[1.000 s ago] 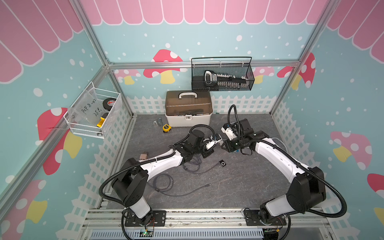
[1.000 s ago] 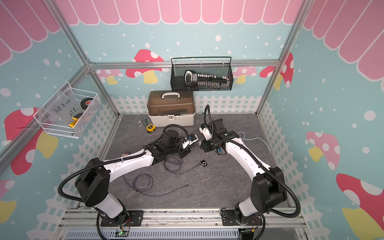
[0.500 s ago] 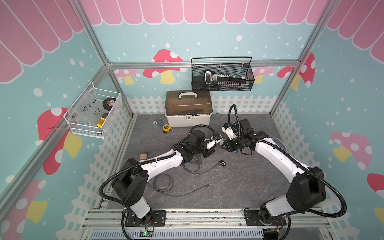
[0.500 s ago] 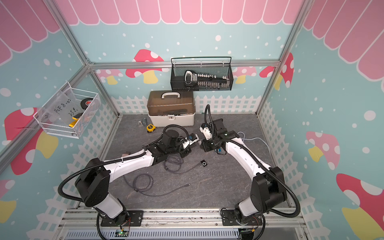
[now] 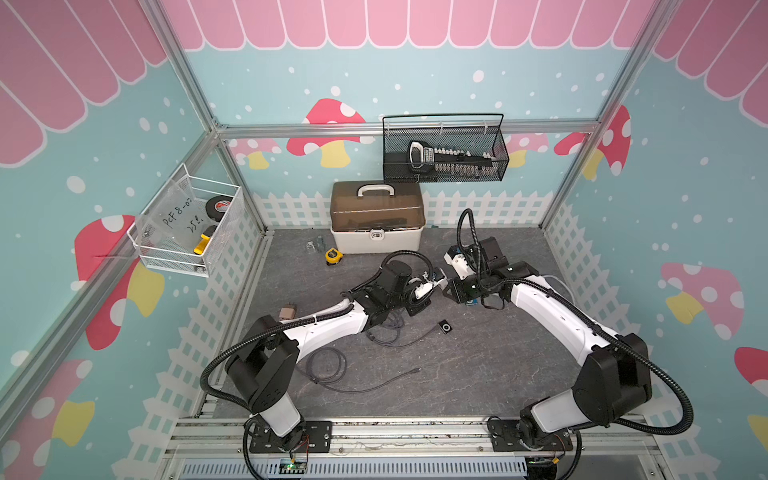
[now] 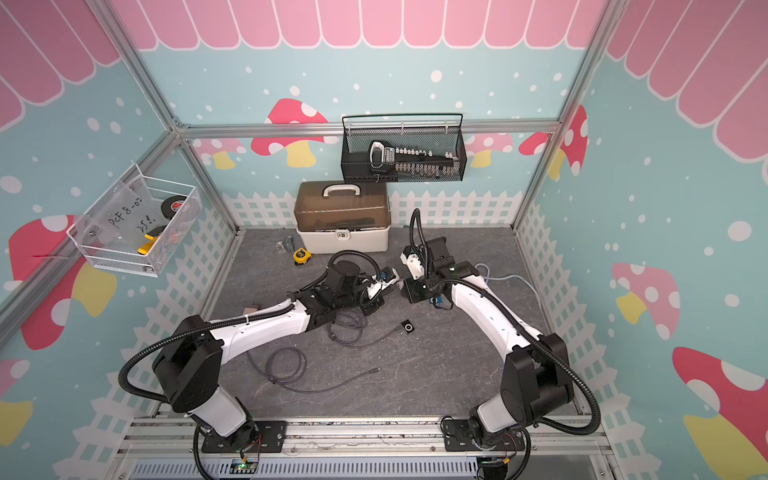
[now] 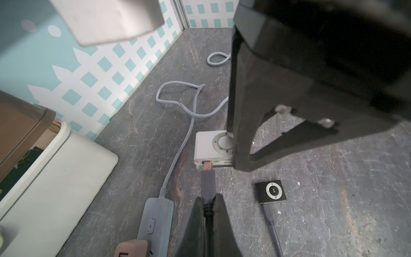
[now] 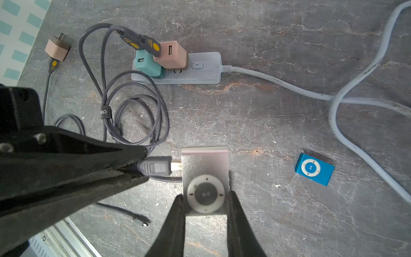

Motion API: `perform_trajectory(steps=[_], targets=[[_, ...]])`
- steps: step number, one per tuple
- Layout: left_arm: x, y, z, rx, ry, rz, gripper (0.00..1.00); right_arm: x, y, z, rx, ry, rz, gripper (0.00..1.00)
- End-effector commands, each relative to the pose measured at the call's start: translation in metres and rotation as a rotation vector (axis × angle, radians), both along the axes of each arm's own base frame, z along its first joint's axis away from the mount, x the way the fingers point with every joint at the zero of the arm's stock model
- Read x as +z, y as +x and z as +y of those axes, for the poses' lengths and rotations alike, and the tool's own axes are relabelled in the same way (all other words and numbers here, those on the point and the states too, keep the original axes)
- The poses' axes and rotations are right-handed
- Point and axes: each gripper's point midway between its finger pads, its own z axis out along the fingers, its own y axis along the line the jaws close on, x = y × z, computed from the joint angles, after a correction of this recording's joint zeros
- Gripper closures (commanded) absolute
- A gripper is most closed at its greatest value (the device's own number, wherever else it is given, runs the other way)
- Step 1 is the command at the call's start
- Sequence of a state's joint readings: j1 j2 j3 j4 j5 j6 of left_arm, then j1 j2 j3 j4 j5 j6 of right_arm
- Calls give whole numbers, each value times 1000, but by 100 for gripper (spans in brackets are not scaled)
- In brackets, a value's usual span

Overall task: Charge mp3
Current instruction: Insert the charging cable into the MP3 player.

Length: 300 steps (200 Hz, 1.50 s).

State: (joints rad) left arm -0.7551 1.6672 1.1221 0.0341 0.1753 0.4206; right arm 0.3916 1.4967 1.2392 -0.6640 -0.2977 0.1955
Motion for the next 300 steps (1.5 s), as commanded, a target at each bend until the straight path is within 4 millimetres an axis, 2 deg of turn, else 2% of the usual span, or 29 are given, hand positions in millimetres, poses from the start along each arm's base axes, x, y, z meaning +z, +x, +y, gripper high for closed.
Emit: perform_trajectory(steps=[1, 87, 146, 222, 300], targets=[[8, 4, -4, 4, -3, -32, 100, 13, -10, 15, 67, 65, -12, 85], [9, 5, -14, -7, -7, -31, 100, 14, -12, 20, 84, 85, -7, 85], [15, 10, -19, 17, -19, -55, 100, 7, -15, 22, 93, 46, 2, 86], [20, 19, -13, 82, -8, -114, 100, 5, -17, 28, 95, 81, 33, 87], [18, 14, -17, 68, 32, -180, 100, 2, -17, 31, 99, 93, 59, 87]])
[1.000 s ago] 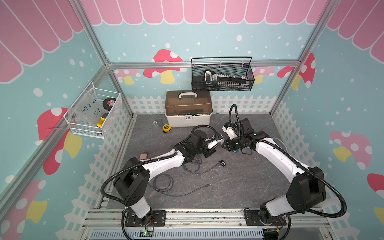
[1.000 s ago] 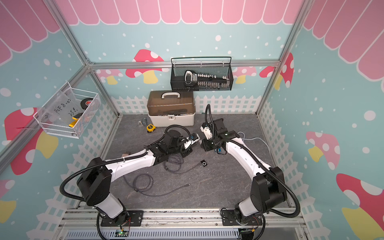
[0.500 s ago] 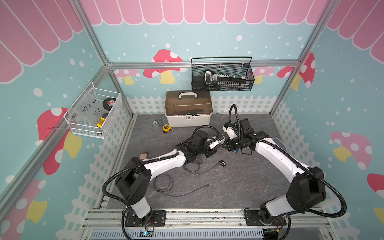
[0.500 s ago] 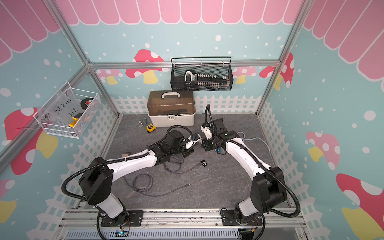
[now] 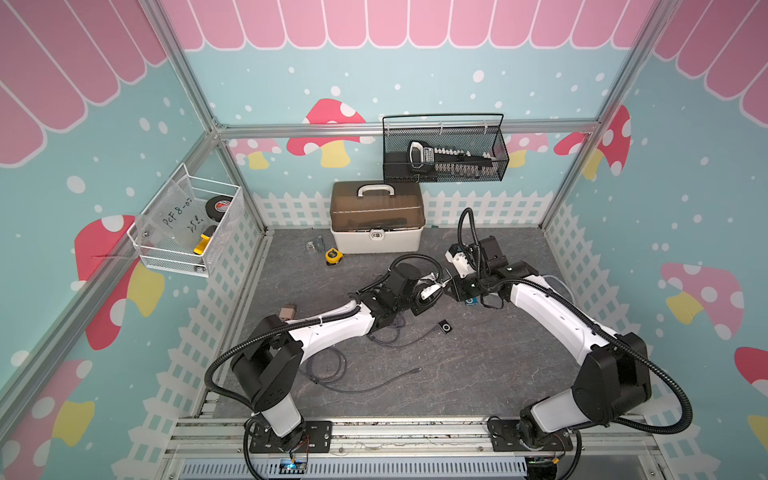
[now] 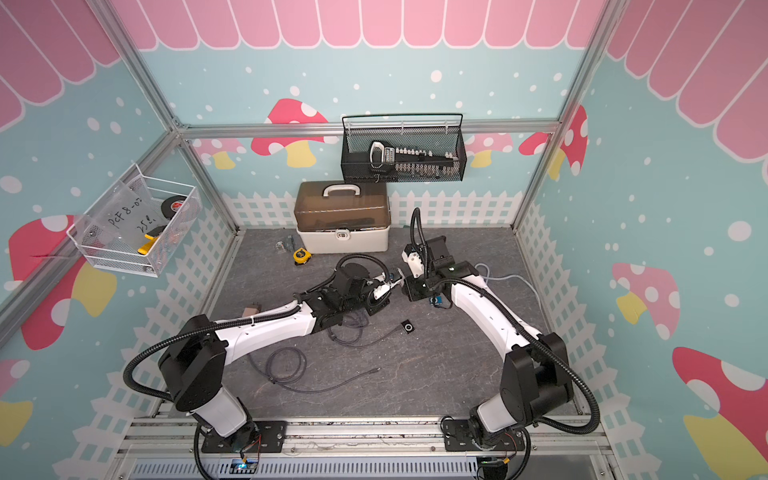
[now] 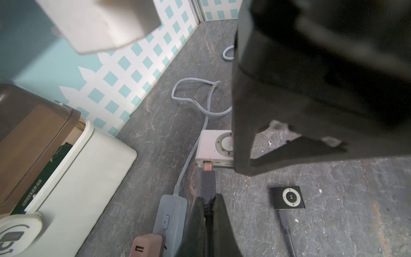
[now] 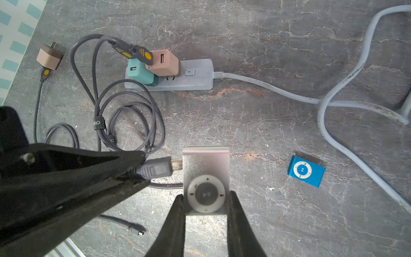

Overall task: Charge mp3
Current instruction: Insert the charging cable into the MP3 player.

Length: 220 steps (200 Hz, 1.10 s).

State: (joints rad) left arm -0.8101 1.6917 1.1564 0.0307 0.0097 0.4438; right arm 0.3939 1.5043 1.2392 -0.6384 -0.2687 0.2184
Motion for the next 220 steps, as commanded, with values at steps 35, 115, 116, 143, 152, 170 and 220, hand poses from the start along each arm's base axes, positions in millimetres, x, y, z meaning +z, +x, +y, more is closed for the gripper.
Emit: perform_trajectory(steps=[35, 115, 116, 143, 152, 170, 220], targets=[[13, -1, -13, -57, -14, -120, 100, 5, -23, 33, 134, 97, 72, 87], [-6, -18, -13, -177, 27, -56, 100, 21, -30, 41, 217, 155, 11, 89], [-5, -18, -13, -177, 25, -55, 100, 22, -31, 42, 219, 157, 9, 89], [-5, -16, -6, -181, 16, -39, 100, 30, -33, 44, 231, 187, -31, 90], [-7, -15, -7, -180, 18, -35, 100, 31, -32, 43, 223, 186, -34, 91], [-6, -12, -9, -168, 13, -19, 100, 29, -30, 44, 207, 185, -13, 93], [0, -4, -20, -143, -50, -1, 100, 28, -26, 48, 169, 183, 15, 94]])
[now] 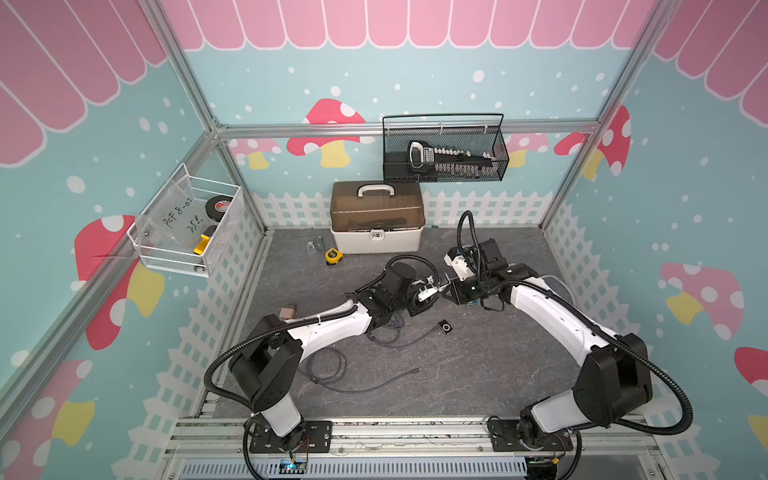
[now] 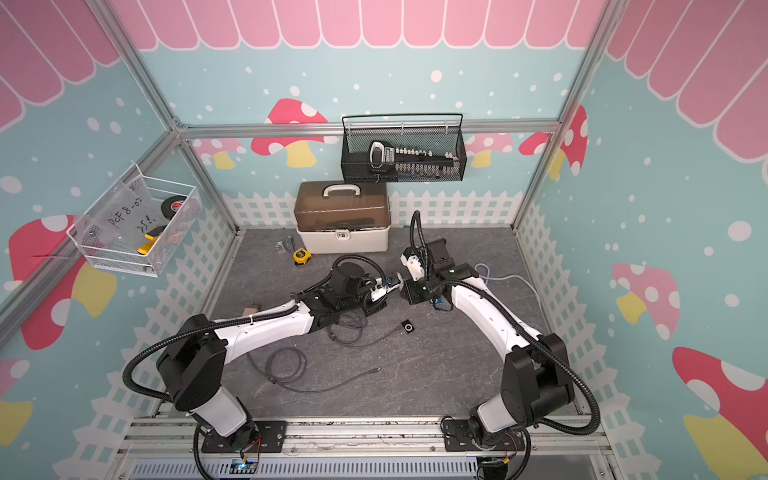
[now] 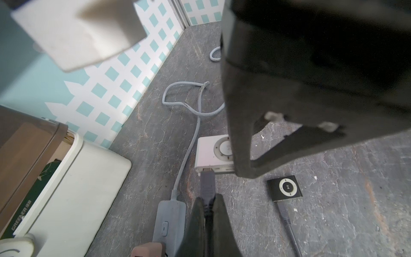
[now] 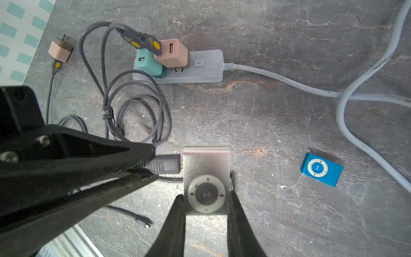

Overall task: Charge mp3
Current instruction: Insert the charging cable into the MP3 player.

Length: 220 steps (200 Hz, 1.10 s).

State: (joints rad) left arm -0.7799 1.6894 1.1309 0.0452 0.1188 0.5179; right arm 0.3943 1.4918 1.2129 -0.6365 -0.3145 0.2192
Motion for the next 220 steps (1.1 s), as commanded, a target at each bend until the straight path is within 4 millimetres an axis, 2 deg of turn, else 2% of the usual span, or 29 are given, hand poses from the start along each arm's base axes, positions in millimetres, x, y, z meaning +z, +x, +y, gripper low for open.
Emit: perform_trajectory(steps=[1, 37, 82, 108, 146, 220], targets=[[6, 2, -21, -43, -61, 9, 100, 32, -16, 43, 141, 155, -11, 94], [5, 5, -25, -31, -89, 37, 100, 41, -11, 48, 83, 192, 4, 94], [4, 3, -31, -60, -110, 80, 100, 36, -16, 52, 84, 205, 37, 94], [4, 0, -30, -114, -135, 122, 100, 26, -24, 41, 124, 120, 29, 94], [9, -5, -32, -156, -142, 150, 100, 23, -26, 32, 163, 36, -1, 94], [13, 2, -48, -114, -141, 116, 100, 35, -23, 46, 165, 101, 4, 94]])
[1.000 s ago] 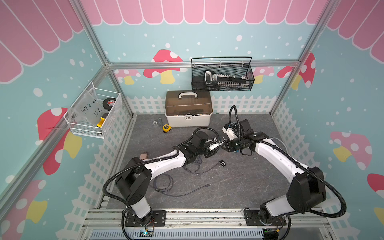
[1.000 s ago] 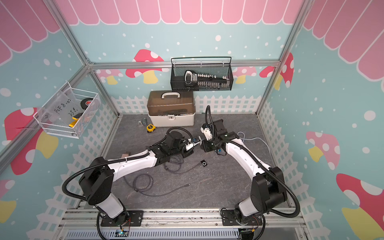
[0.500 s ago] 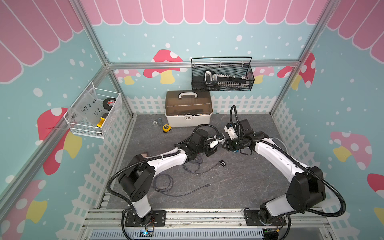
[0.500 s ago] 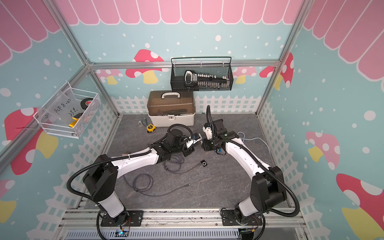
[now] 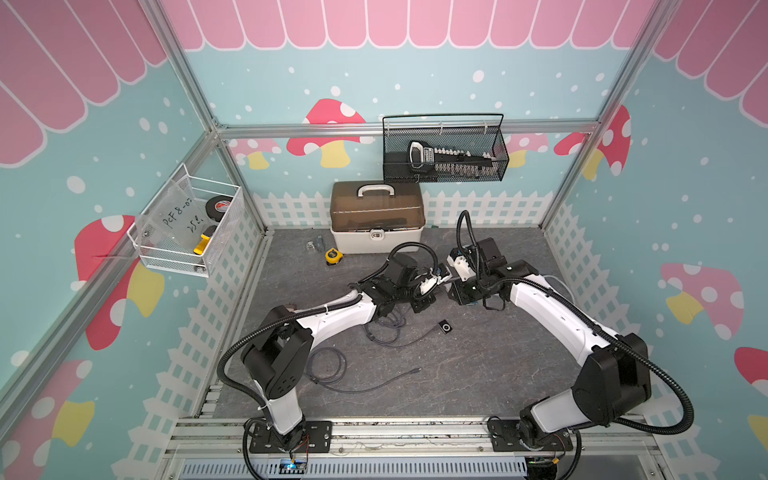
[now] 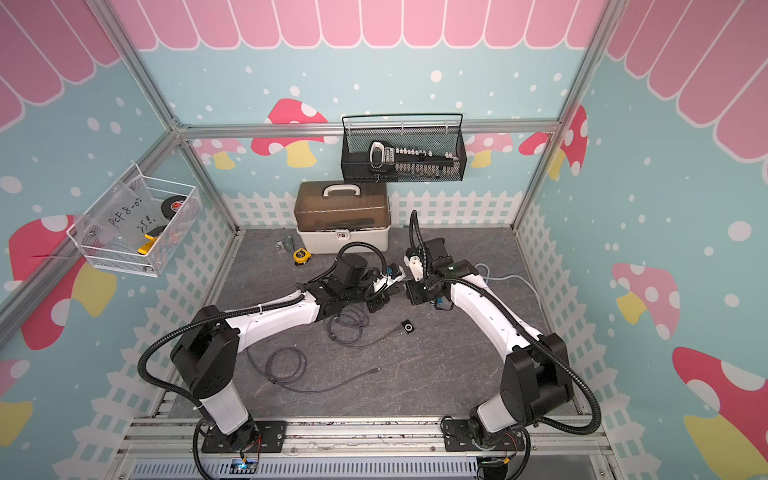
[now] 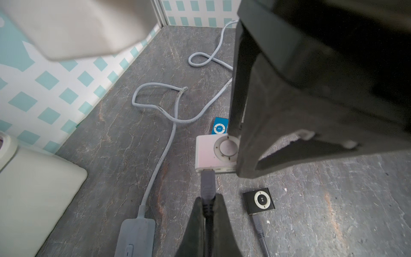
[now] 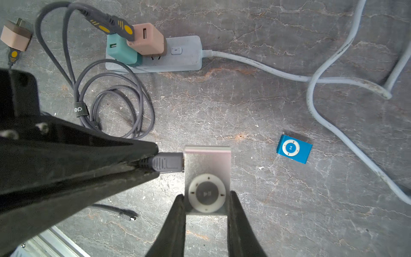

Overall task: Charge mp3
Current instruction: Insert the charging cable into the MP3 player.

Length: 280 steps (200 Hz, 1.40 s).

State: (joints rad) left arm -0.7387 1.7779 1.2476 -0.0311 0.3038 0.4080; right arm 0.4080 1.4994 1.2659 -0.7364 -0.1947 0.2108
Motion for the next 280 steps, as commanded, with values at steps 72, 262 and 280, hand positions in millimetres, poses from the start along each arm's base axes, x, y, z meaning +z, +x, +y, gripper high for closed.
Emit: perform_trajectory(steps=[72, 262, 280], targets=[[11, 4, -36, -18, -99, -38, 100, 41, -22, 78, 212, 317, 43, 93], [30, 0, 5, -57, -166, -221, 100, 27, -5, 21, 114, 52, -24, 46], [39, -3, 4, -74, -207, -253, 100, 26, -2, 13, 89, 22, -38, 45]])
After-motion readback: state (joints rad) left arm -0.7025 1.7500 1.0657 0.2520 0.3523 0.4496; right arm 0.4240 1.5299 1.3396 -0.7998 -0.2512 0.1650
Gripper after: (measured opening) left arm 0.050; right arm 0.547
